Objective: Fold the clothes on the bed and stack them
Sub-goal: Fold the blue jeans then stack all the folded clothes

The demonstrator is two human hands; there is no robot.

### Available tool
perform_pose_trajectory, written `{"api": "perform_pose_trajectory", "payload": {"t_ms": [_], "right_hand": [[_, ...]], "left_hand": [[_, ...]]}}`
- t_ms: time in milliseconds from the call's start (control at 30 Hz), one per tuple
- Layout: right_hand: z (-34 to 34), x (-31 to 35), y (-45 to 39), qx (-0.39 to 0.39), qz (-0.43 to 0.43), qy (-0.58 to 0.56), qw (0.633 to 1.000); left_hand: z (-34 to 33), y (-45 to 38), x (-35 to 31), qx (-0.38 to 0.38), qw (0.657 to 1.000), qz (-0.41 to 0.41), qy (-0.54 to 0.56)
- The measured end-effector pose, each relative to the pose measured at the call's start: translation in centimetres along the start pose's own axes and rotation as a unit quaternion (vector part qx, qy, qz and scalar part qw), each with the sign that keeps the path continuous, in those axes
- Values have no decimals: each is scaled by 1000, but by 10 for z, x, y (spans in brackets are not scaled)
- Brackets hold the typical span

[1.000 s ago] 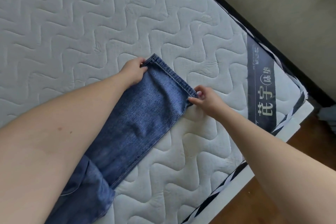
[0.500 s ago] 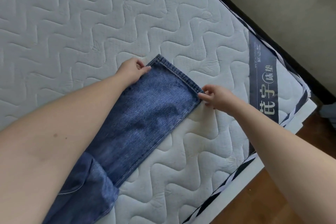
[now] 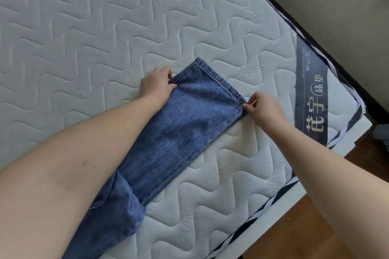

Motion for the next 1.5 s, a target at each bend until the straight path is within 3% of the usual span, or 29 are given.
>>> {"api": "perform_pose_trajectory", "payload": {"t_ms": [100,167,233,367,467,533,633,833,1100,1167,1300,1400,1500], "right_hand": [[-3,-1,12,-81,20,-23,996],[-4,8,30,-157,61,-24,985],[-15,24,54,-184,113,-33,976],[-72,65,112,-102,282,40,953],[-127,84,155,-31,414,112,903],[-158,90,168,16,455,162,875],[-179,94,156,44,443,210,870],[-146,75,102,-26,332,239,912],[-130,71,96,-60,201,250,945],[-142,89,119,-62,230,224,945],[-187,116,171,33,369,247,896],[-206,114,186,43,362,275,889],[-206,111,186,22,334,284,898]], "left_hand": [[3,16,1,-37,999,-12,-15],[3,31,11,-25,999,-10,-17],[2,52,30,2,999,17,-28],[3,82,75,75,994,83,17],[2,91,83,154,985,29,77],[5,95,85,151,986,3,67],[9,93,90,111,993,22,45],[5,103,104,17,991,77,111],[6,175,173,173,979,97,50],[10,190,189,184,976,100,52],[10,208,203,220,970,99,17],[12,218,208,243,967,79,-8],[14,231,217,199,976,86,-16]]}}
Point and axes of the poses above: each hand's wrist, its own y-axis away from the middle knuckle, its own z-axis out of the back of the hand, x = y × z, the point moved 5 cm from there along -y, towards the middle knuckle, and after that the axes turned 9 degrees about -z, right-handed, at the moved point
